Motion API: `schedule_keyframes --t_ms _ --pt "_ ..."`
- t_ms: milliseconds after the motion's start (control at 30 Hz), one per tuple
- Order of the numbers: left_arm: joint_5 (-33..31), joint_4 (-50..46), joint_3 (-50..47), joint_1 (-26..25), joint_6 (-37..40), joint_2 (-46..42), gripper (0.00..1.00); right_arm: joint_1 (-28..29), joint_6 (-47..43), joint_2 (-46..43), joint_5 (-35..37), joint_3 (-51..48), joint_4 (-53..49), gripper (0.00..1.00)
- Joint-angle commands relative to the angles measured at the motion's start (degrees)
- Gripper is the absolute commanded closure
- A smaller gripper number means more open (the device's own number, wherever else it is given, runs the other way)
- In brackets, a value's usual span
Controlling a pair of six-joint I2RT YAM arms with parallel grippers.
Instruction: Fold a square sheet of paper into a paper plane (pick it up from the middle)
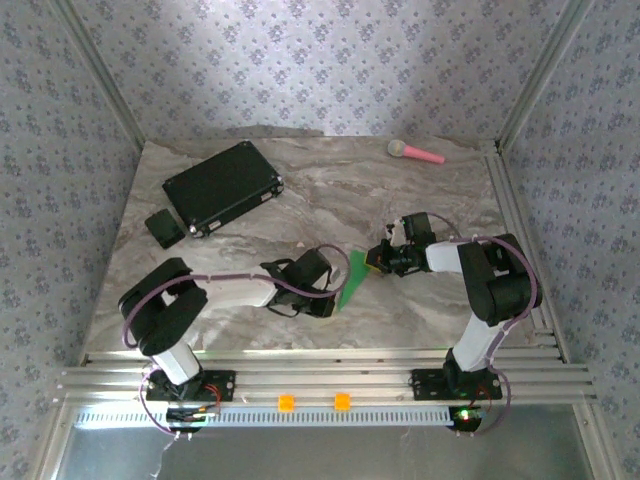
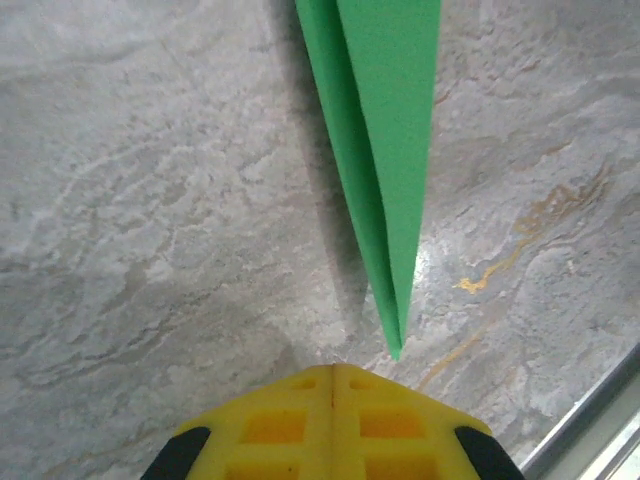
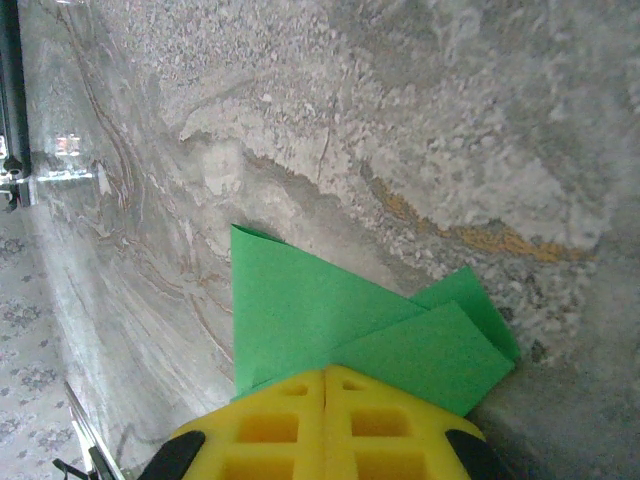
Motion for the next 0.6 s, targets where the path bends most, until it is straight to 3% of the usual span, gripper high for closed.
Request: schedule_keyframes --t_ms 0,267,433,567 --pt "-0.1 0.0 3.4 1.2 -0.3 -1.4 1.00 -0.5 -0.9 2.5 6.3 -1.5 -4.6 0.99" --pt "11.9 4.7 13.9 1.4 0.3 8.9 0.96 -0.4 -0.9 3.1 6.0 -1.5 -4.2 0.98" --pt "9.0 0.6 15.3 1.4 -0.4 14.5 0.95 -0.5 -0.9 3.0 5.8 -1.6 -4.0 0.98" --pt "8.3 1.5 11.3 1.3 -1.2 13.4 0.95 -0.6 -0.9 2.9 5.6 -1.4 -4.5 0.98"
